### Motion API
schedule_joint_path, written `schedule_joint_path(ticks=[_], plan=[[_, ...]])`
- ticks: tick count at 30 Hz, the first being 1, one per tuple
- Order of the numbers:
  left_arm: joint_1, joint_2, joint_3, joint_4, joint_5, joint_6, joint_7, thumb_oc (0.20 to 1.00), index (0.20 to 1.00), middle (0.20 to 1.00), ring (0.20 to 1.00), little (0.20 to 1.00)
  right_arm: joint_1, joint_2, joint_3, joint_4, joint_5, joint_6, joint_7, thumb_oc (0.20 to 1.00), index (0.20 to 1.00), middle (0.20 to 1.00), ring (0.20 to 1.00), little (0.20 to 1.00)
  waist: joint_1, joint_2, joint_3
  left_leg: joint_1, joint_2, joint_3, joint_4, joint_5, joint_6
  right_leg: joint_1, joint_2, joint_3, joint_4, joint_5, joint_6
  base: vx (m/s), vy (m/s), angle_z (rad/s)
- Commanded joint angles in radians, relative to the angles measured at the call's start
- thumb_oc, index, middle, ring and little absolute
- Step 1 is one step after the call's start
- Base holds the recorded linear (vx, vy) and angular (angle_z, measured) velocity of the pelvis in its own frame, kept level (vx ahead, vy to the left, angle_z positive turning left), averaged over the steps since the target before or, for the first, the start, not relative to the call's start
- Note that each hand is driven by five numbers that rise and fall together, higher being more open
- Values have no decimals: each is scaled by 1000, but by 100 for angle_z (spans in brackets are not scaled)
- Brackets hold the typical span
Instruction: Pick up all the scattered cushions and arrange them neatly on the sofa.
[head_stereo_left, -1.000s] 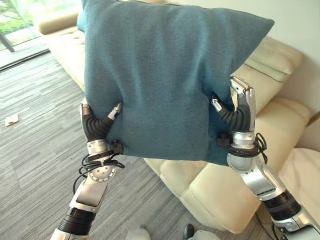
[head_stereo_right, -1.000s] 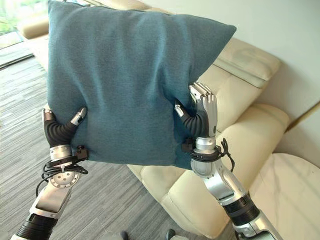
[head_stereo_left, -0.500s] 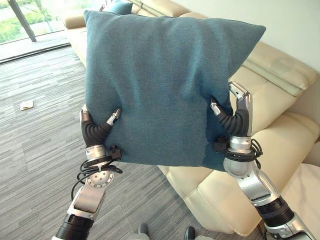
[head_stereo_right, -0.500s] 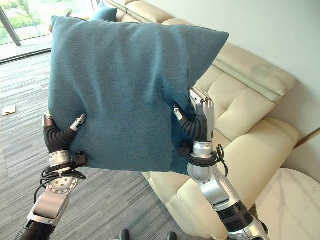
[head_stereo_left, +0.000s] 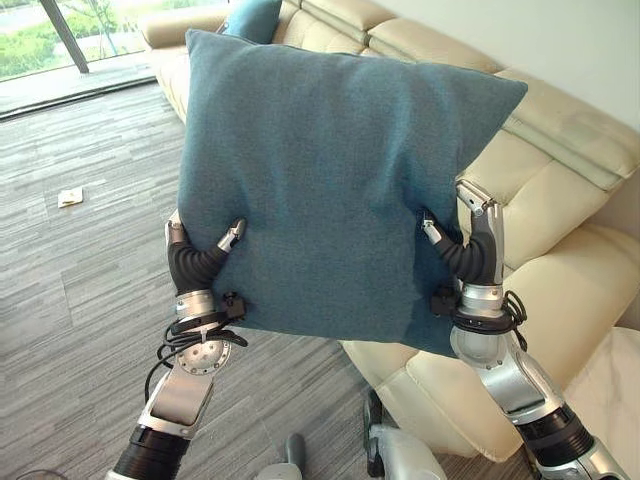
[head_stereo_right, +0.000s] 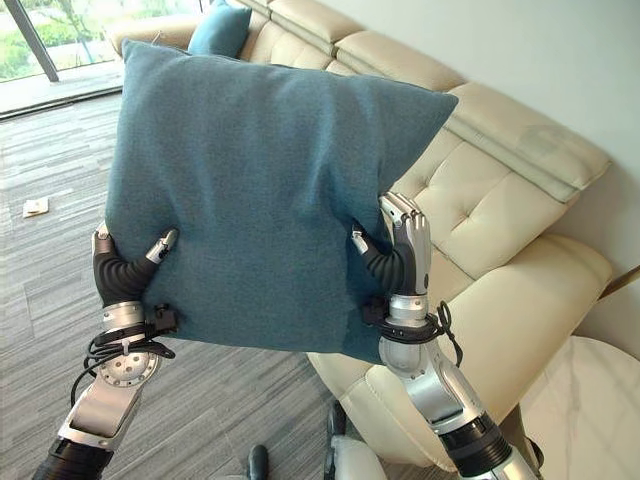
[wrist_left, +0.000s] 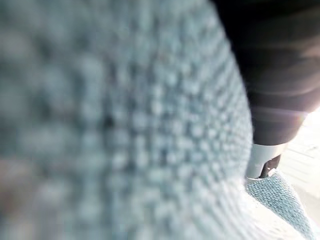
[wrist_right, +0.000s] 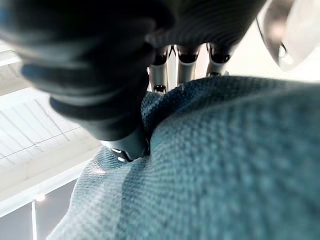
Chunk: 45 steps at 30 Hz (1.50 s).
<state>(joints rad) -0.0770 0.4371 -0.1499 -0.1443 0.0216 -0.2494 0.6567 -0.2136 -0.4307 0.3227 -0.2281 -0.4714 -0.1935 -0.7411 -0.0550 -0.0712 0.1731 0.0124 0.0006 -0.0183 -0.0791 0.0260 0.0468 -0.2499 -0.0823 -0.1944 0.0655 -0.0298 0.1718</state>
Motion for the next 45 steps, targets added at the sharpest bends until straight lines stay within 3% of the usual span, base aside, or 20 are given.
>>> schedule_joint_path(ticks=[1,2,4,6,9,11,12,13,15,17,19,21,22,26,29,31,35,36,41,45], plan=[[-90,18,17,-127,92,-91,0,200,200,200,200,200,-63,8,-7,-83,4,-78,-32,200,200,200,200,200,-31,1,-46,278,-43,25,49,-304,-55,-3,26,-46,-97,141,-23,694,-163,48],[-77,7,15,-131,93,-97,-4,200,200,200,200,200,-53,-6,-4,-84,16,-87,-24,200,200,200,200,200,-46,27,-64,262,-14,37,204,-263,-99,41,47,-39,-79,133,-42,341,-81,22],[-73,5,19,-130,88,-102,-7,200,200,200,200,200,-53,-15,-6,-83,21,-88,-22,200,200,200,200,200,-51,31,-67,227,-12,49,298,-221,-118,60,47,-35,-83,131,-54,357,-106,8],[-76,6,28,-129,80,-103,-14,200,200,200,200,200,-61,-30,-14,-86,35,-92,-14,200,200,200,200,200,-41,36,-54,115,-13,38,564,-95,-165,114,65,-5,-91,109,-91,294,-122,-15],[-76,1,39,-117,75,-99,-14,200,200,200,200,200,-54,-38,-27,-85,39,-90,-21,200,200,200,200,200,-30,24,-55,42,-39,25,699,-66,-170,153,65,27,-105,86,-118,306,-98,-37],[-72,-4,35,-110,63,-94,-25,200,200,200,200,200,-51,-47,-36,-81,38,-81,-25,200,200,200,200,200,-23,16,-52,-28,-35,37,714,-109,-141,191,57,66,-103,53,-125,288,-41,-56],[-70,-8,38,-110,55,-98,-29,200,200,200,200,200,-47,-57,-44,-79,29,-76,-33,200,200,200,200,200,-18,6,-47,-92,-26,27,653,-145,-112,221,47,99,-106,33,-123,192,3,-74],[-70,-9,37,-110,55,-98,-29,200,200,200,200,200,-46,-58,-45,-79,29,-76,-34,200,200,200,200,200,-9,8,-45,-83,-23,35,649,-150,-111,225,50,107,-106,31,-123,405,14,-91],[-56,-20,44,-117,52,-94,-25,200,200,200,200,200,-31,-62,-53,-83,24,-78,-36,200,200,200,200,200,2,6,-37,-129,-13,-35,432,-173,-89,250,55,165,-96,4,-113,351,64,-85],[-38,-21,52,-127,50,-94,-3,200,200,200,200,200,-31,-59,-44,-82,27,-84,-36,200,200,200,200,200,23,14,-32,-164,7,-151,221,-51,-105,282,66,238,-77,-25,-121,313,99,-88],[-28,-17,58,-120,48,-85,9,200,200,200,200,200,-30,-58,-45,-67,36,-84,-47,200,200,200,200,200,30,28,-23,-235,25,-265,69,12,-128,329,90,334,-66,-75,-129,346,68,-153],[-26,-11,57,-121,51,-82,7,200,200,200,200,200,-28,-60,-44,-65,39,-83,-47,200,200,200,200,200,36,32,-21,-233,33,-267,45,28,-135,339,94,357,-62,-82,-128,243,89,-154],[-16,-9,69,-131,52,-90,5,200,200,200,200,200,-37,-57,-29,-75,36,-85,-34,200,200,200,200,200,47,59,-33,-189,40,-300,27,44,-138,341,104,406,-63,-90,-127,215,138,-108],[-1,-7,74,-148,54,-94,4,200,200,200,200,200,-43,-62,-19,-87,26,-84,-19,200,200,200,200,200,55,73,-44,-150,35,-293,24,62,-138,336,92,443,-67,-78,-113,201,182,-116],[1,3,72,-168,31,-105,-17,200,200,200,200,200,-68,-48,0,-100,21,-69,15,200,200,200,200,200,68,64,-56,-99,36,-157,15,38,-113,309,46,498,-64,-63,-68,169,211,-94],[3,9,71,-171,22,-104,-22,200,200,200,200,200,-92,-32,21,-98,20,-67,23,200,200,200,200,200,80,64,-57,-77,45,-69,10,20,-103,279,25,464,-46,-53,-57,48,144,-127],[25,9,79,-146,19,-93,-9,200,200,200,200,200,-124,14,61,-77,49,-75,30,200,200,200,200,200,105,73,-58,-17,76,111,0,-27,-106,219,-60,71,-16,-26,-47,28,90,-154],[26,5,72,-127,24,-90,-6,200,200,200,200,200,-126,21,71,-67,47,-75,30,200,200,200,200,200,100,72,-63,-13,76,134,-5,-26,-106,214,-65,24,-23,-16,-43,37,54,-133],[-51,-39,-20,30,25,-66,3,200,200,200,200,200,-173,33,118,68,27,-31,7,200,200,200,200,200,77,53,-87,26,63,158,-8,-57,-100,261,-69,41,-103,11,-25,137,19,-68],[-253,-50,-99,159,22,-49,78,200,200,200,200,200,-350,64,177,234,23,32,-50,200,200,200,200,200,79,53,-43,-12,57,140,-8,-52,-96,217,-72,58,-91,14,-23,-107,-4,-11]])
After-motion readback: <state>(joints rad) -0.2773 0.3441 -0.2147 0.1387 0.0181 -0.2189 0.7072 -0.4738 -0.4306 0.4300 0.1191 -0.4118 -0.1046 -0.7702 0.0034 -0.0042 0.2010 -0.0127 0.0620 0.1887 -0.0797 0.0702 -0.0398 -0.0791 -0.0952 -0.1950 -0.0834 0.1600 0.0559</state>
